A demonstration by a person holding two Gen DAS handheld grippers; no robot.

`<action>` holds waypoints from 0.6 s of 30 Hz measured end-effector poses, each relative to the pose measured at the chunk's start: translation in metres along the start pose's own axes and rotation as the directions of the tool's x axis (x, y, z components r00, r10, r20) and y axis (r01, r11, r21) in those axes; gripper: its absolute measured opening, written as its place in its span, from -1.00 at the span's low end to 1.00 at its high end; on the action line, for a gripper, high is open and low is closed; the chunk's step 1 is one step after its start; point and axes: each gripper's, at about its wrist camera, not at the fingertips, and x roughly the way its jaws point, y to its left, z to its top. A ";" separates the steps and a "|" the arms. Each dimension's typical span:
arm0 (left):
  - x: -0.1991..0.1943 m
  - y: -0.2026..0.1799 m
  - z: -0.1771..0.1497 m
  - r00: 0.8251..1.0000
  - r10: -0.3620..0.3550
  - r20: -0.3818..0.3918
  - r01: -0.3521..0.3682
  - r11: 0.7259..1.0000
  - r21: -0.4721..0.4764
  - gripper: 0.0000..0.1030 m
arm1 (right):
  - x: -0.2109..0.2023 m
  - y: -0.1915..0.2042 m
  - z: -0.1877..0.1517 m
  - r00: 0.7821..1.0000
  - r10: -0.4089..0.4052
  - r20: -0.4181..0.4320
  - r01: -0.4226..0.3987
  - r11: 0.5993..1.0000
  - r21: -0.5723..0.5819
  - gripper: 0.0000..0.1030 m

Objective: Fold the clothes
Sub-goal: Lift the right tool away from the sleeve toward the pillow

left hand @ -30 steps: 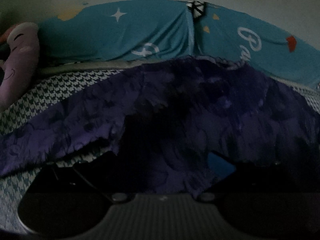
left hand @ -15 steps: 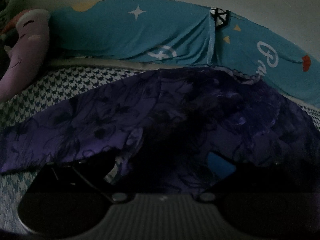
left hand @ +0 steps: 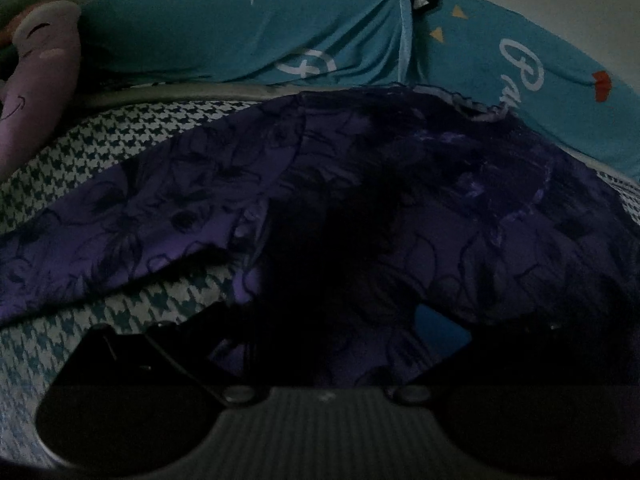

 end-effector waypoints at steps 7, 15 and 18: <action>-0.002 0.008 -0.001 1.000 0.004 0.001 -0.004 1.000 -0.008 1.00 | 0.016 0.038 -0.021 0.995 0.084 -0.047 -0.085 0.996 -0.034 -0.83; -0.005 0.025 -0.001 1.000 -0.001 -0.006 0.001 0.999 -0.048 1.00 | 0.027 0.088 -0.046 0.976 0.199 -0.086 -0.207 0.974 -0.090 -0.83; -0.007 0.030 -0.001 1.000 0.003 0.002 -0.002 0.999 -0.054 1.00 | 0.029 0.111 -0.058 0.960 0.258 -0.111 -0.270 0.955 -0.120 -0.83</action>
